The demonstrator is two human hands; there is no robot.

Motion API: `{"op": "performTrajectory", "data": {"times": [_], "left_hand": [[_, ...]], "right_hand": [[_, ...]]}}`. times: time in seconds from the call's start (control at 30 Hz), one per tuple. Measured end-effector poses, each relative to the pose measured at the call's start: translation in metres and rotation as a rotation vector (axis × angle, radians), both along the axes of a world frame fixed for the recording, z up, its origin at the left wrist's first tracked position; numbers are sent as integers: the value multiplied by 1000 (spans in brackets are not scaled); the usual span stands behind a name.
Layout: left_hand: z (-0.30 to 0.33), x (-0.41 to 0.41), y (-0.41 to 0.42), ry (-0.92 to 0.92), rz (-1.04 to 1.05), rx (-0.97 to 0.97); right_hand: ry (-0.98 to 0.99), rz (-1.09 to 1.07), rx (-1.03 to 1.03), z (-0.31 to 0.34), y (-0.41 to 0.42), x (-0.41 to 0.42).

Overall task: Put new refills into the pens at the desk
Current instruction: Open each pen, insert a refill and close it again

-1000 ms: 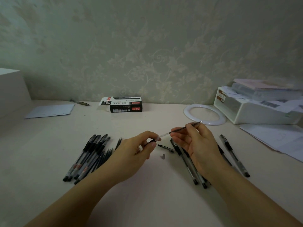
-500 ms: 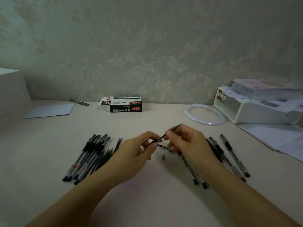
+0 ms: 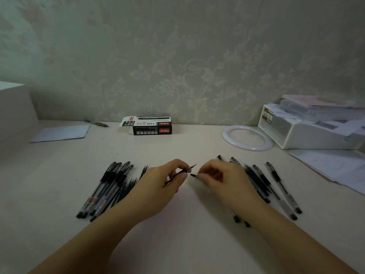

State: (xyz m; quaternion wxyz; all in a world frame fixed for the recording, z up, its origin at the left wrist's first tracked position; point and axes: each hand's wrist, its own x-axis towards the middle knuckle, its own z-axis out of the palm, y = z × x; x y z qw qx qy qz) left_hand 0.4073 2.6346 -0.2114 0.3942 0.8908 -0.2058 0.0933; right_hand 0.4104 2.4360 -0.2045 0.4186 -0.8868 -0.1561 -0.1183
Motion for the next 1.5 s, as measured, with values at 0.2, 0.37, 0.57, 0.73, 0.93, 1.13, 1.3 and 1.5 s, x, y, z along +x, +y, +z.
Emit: {"op": "performTrajectory", "data": {"times": [0.2, 0.37, 0.57, 0.73, 0.93, 1.13, 1.3, 1.5], "left_hand": [[1, -2, -1, 26, -22, 19], [5, -5, -3, 19, -58, 27], [6, -8, -4, -13, -69, 46], [8, -7, -3, -64, -84, 74], [7, -7, -5, -149, -63, 113], [8, -6, -5, -155, -56, 96], [8, -8, -7, -158, -65, 113], [8, -6, -5, -152, -33, 64]], "right_hand": [[130, 12, 442, 9, -3, 2], [187, 166, 430, 7, 3, -1], [199, 207, 345, 7, -1, -1], [107, 140, 128, 1, -1, 0], [56, 97, 52, -1, -2, 1], [79, 158, 79, -3, -4, 4], [98, 132, 64, -3, -3, 2], [101, 189, 99, 0, -2, 3]]}}
